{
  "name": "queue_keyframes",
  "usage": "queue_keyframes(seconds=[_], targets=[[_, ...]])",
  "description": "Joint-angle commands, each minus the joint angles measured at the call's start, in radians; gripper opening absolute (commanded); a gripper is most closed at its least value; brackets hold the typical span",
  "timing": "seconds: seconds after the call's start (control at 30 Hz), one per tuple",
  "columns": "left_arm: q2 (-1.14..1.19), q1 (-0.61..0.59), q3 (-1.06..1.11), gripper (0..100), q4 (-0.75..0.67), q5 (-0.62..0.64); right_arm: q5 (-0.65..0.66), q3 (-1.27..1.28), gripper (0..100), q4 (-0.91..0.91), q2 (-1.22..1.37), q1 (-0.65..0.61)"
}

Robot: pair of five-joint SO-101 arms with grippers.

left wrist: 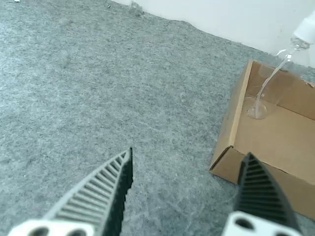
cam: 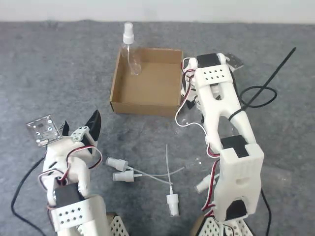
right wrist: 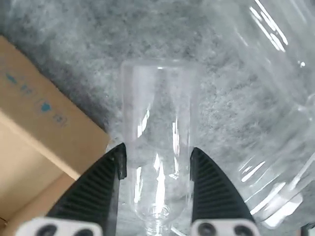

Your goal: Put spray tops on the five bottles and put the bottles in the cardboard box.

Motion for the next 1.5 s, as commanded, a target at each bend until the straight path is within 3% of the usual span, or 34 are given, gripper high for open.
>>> queue_keyframes(seconds=[0.0,0.4,1.23,1.47], targets=[[-0.011,-0.003,-0.005,32,-0.031,0.005,-0.057,-0.038,6.1,0.015,-0.081,-0.012],[-0.011,-0.003,-0.005,32,-0.031,0.005,-0.181,-0.037,6.5,0.015,-0.079,-0.021],[-0.011,-0.003,-0.005,32,-0.031,0.005,-0.186,-0.037,6.5,0.015,-0.079,-0.041],[-0.011,-0.003,-0.005,32,-0.031,0.005,-0.184,-0.037,19.9,0.015,-0.079,-0.044]])
